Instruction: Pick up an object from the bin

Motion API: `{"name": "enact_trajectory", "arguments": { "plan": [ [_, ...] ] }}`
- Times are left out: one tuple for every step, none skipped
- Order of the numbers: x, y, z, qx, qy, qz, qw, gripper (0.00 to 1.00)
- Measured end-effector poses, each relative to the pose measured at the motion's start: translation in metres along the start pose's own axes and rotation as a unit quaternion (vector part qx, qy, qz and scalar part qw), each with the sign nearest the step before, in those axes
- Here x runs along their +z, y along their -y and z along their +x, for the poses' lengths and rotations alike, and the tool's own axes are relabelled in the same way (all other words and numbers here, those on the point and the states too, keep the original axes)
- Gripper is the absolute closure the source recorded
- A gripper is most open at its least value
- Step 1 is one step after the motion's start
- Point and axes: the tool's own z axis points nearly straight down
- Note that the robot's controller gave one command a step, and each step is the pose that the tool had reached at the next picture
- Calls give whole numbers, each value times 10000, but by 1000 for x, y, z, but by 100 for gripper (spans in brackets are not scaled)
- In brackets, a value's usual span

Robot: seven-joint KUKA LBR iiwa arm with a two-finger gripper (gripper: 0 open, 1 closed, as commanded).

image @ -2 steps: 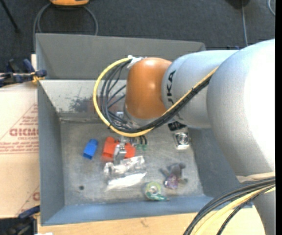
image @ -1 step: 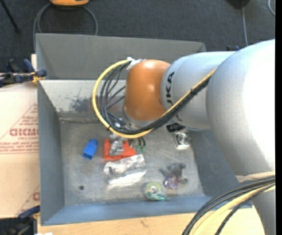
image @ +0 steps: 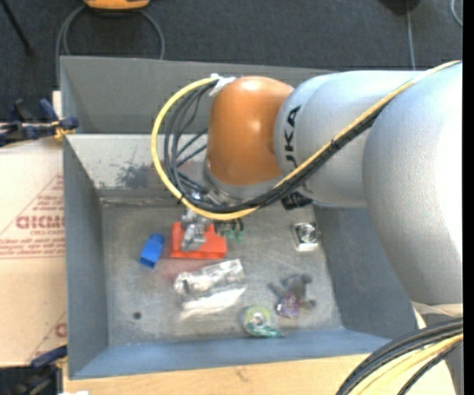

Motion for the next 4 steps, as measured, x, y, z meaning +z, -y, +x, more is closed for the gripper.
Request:
{"name": "enact_trajectory", "arguments": {
  "plan": [
    [-59,-1,-9,60,10,0,10000,100],
    [-55,0,-7,57,-18,14,10000,0],
    [79,11,-48,-292,-27,15,9996,0],
    [75,11,-48,-304,-18,19,9995,100]
  ]
}}
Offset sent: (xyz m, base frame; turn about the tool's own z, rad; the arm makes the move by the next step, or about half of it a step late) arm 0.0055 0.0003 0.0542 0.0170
